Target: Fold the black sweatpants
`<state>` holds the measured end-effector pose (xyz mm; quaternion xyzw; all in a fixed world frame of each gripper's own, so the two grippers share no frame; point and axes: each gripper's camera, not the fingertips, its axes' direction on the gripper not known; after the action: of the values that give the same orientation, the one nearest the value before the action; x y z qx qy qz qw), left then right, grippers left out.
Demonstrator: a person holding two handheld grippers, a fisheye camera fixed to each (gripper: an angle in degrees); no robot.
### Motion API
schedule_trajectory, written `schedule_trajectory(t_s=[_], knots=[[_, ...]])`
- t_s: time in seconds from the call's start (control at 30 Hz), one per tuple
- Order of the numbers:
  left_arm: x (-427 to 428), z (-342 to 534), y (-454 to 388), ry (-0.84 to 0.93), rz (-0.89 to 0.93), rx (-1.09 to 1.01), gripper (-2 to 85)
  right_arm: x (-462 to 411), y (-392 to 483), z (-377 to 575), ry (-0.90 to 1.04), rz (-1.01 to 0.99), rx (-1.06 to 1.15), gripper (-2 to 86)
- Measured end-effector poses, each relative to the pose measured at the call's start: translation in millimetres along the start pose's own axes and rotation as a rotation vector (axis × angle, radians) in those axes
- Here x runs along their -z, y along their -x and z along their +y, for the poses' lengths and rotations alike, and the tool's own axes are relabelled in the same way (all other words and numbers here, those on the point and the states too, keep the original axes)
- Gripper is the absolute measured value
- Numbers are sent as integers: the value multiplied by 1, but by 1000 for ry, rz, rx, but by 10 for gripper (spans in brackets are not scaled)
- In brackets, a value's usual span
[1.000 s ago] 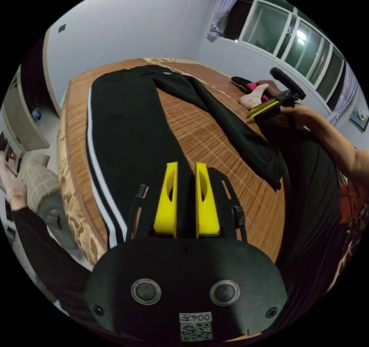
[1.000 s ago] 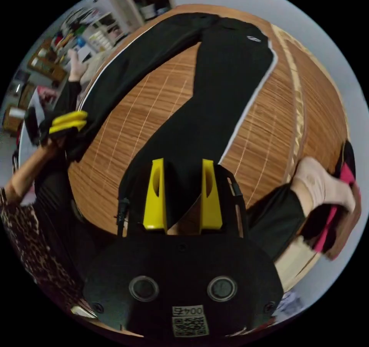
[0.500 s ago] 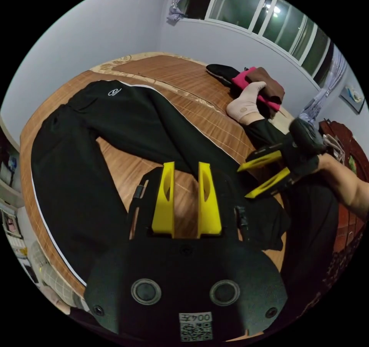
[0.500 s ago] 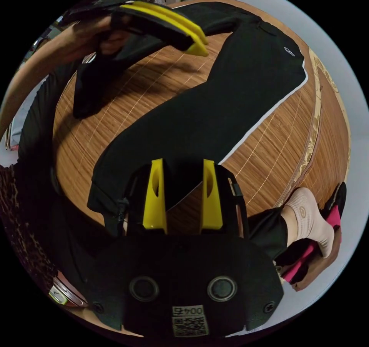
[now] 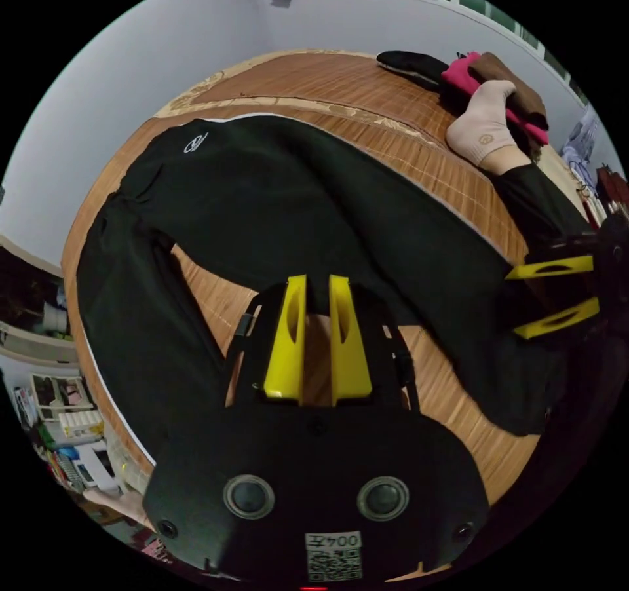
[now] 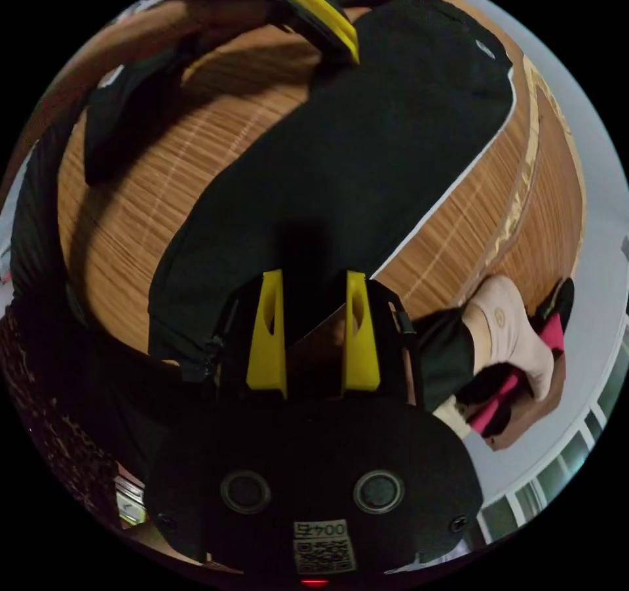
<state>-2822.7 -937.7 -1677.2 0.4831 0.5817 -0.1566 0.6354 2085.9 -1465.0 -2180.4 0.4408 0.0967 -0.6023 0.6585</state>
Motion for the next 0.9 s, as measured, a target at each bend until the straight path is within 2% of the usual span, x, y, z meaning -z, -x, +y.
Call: schedule_trajectory(t_s=[0.13,0.23,0.33,0.4,0.57,0.67,0.77,0.83,0.9], knots=[[16,22,31,-9,91,88,58,-5,-21,23,100,-13,-104,137],[67,53,49,-140,121,101,68,0,-34,44,84,-54,-140,139],[115,102,71,-199,200,86,97,24,-42,70,-63,-90,-164,140],[139,151,84,-217,225,85,131,49,-48,97,-246,-136,-192,141],[136,224,95,-159,339,158,162,72,-57,143,-526,-350,-270,126],[119,240,79,-87,381,149,133,78,-57,167,-684,-490,-345,120],[126,256,48,-43,303,73,50,77,-50,194,-828,-563,-426,130],[153,276,31,-90,295,14,38,78,-44,209,-846,-546,-454,135],[201,318,13,-175,404,-60,31,80,-33,229,-885,-525,-470,140]])
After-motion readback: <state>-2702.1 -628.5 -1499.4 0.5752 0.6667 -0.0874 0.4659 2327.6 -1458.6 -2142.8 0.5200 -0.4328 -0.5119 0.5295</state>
